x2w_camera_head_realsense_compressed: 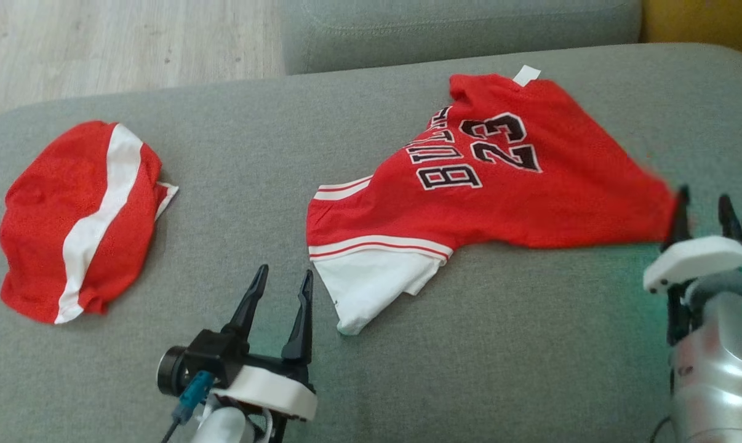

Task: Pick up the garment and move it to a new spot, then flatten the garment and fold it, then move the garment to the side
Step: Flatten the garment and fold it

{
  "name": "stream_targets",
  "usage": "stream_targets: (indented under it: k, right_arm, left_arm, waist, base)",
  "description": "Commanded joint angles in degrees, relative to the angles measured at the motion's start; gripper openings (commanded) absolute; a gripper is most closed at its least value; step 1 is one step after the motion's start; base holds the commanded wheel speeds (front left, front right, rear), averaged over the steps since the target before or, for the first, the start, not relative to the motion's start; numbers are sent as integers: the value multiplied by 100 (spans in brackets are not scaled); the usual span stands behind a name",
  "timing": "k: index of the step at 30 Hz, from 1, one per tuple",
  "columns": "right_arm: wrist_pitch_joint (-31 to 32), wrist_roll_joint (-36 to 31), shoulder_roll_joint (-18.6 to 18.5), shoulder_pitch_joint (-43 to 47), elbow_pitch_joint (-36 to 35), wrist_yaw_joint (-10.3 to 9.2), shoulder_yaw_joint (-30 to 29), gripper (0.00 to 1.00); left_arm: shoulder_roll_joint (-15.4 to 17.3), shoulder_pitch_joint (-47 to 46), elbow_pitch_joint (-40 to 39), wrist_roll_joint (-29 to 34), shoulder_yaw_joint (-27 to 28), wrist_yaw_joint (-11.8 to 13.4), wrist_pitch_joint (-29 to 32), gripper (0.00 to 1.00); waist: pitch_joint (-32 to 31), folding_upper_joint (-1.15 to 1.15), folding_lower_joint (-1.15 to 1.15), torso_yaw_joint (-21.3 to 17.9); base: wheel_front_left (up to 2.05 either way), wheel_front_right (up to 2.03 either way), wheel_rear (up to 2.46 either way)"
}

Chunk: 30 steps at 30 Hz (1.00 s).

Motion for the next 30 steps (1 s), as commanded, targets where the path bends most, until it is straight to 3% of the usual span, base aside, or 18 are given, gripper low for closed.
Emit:
stream_targets:
  k: [1,8,14,18,25,30]
  right_arm:
    - [-77,252,-7,-66,-308,-4,413,100]
    - [-78,1811,-6,1157,-1783,-4,1988,100]
    - [-78,2325,-6,1679,-2474,-4,2465,100]
    - [-78,2408,-5,1679,-2757,-4,2665,100]
    - [-78,2469,-5,1546,-3110,-4,2826,100]
    - [-78,2524,-5,1443,-3273,-4,2990,100]
  left_arm:
    - [17,-32,-166,-20,259,-25,-71,100]
    - [17,54,-289,-19,503,-32,-71,100]
    - [37,-202,-149,156,664,-131,-71,100]
    - [249,-806,351,280,593,-327,0,100]
    - [849,-2433,1528,88,104,-577,1256,100]
    - [1280,-3273,2205,-413,-685,-586,2200,100]
  waist:
    - [-60,0,1,-38]
    - [-142,0,1,-157]
    - [37,0,1,-407]
    - [275,0,1,-635]
    - [709,0,1,-989]
    - [955,0,1,-1260]
  base:
    - [0,0,0]
    - [0,0,0]
    - [0,0,0]
    - [0,0,0]
    - [0,0,0]
    - [0,0,0]
